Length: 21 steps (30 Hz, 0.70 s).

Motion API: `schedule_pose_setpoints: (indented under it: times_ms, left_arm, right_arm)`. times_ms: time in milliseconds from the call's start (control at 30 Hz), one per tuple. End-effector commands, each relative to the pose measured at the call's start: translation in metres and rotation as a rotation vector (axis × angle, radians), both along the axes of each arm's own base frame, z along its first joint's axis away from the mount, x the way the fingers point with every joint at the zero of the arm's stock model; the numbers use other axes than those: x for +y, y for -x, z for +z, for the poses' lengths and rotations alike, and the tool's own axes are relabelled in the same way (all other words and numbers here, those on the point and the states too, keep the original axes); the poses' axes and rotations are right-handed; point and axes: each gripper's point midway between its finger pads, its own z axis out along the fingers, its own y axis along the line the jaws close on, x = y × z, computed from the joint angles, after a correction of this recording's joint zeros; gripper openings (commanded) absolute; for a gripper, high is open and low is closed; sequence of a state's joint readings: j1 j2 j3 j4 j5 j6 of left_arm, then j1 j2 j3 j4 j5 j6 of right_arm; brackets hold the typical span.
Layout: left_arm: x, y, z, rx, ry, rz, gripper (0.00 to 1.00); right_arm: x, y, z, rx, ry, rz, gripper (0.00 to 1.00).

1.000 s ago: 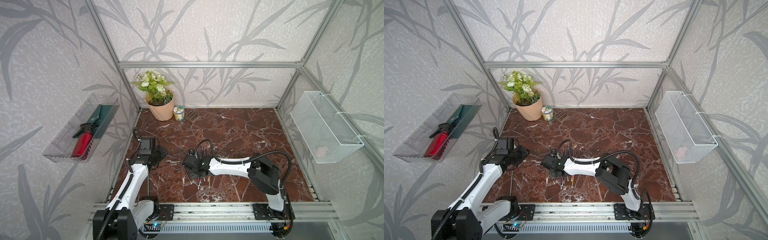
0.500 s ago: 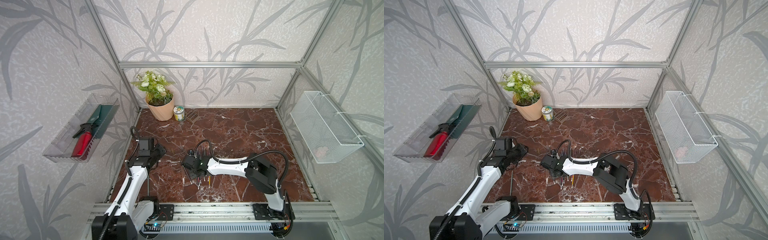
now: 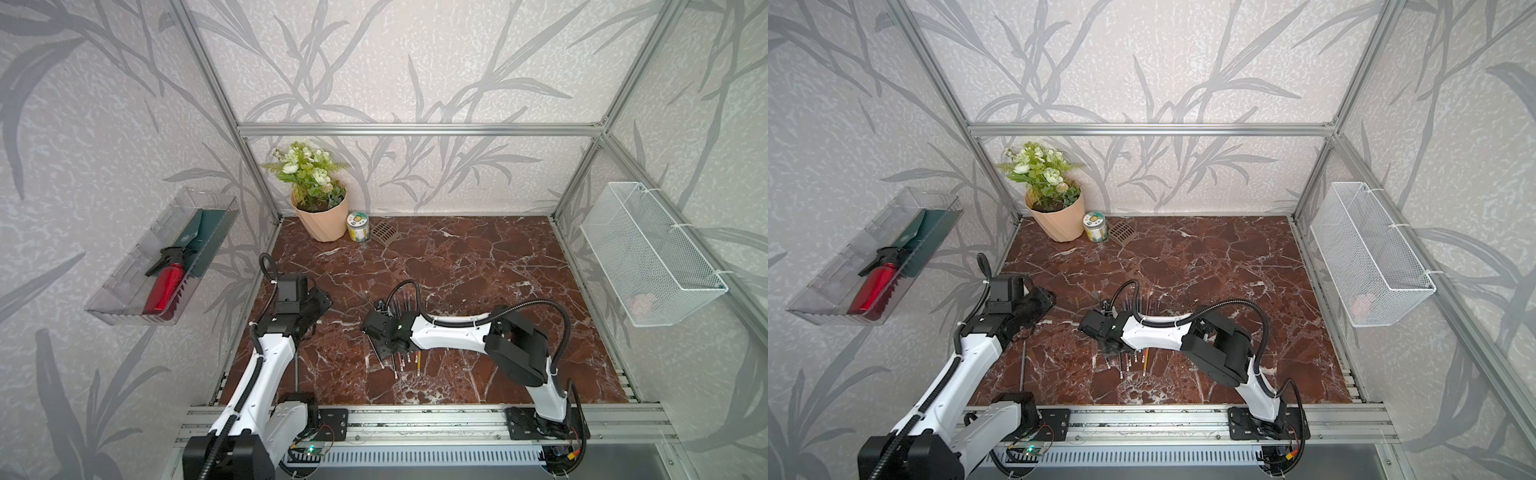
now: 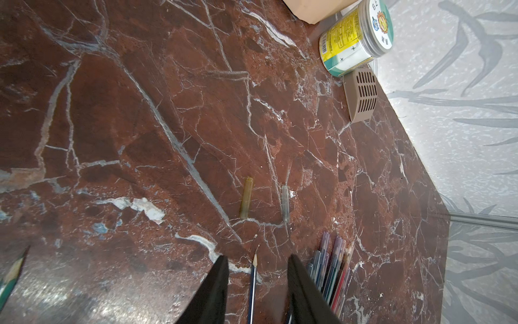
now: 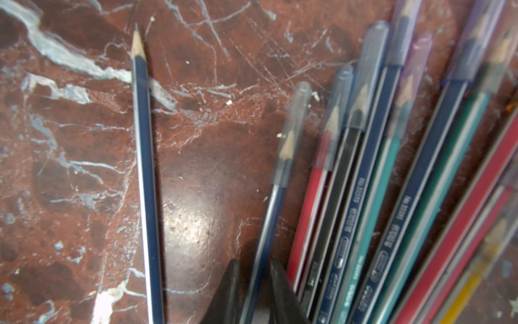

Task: Remove the protective cover of the pencils
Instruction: Pick up the pencil from the center of the board.

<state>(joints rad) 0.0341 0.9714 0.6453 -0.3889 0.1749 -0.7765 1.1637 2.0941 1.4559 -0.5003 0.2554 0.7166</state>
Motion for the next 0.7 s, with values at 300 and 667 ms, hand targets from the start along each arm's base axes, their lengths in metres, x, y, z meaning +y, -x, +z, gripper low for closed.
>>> schedule_pose_setpoints:
  times_ms: [300,667]
  left_arm:
    - [-0.001,-0.001,-0.002,-0.01,0.001,-0.024,0.4]
    - [-0.015,-0.007,0.009,-0.1,0.074,-0.068,0.48]
  right_arm:
    - [-0.009,-0.003,-0.012,-0.015,0.003,-0.035,0.08]
    - [-0.005,-0.014,0.015,-0.075,-0.071,-0.064,0.05]
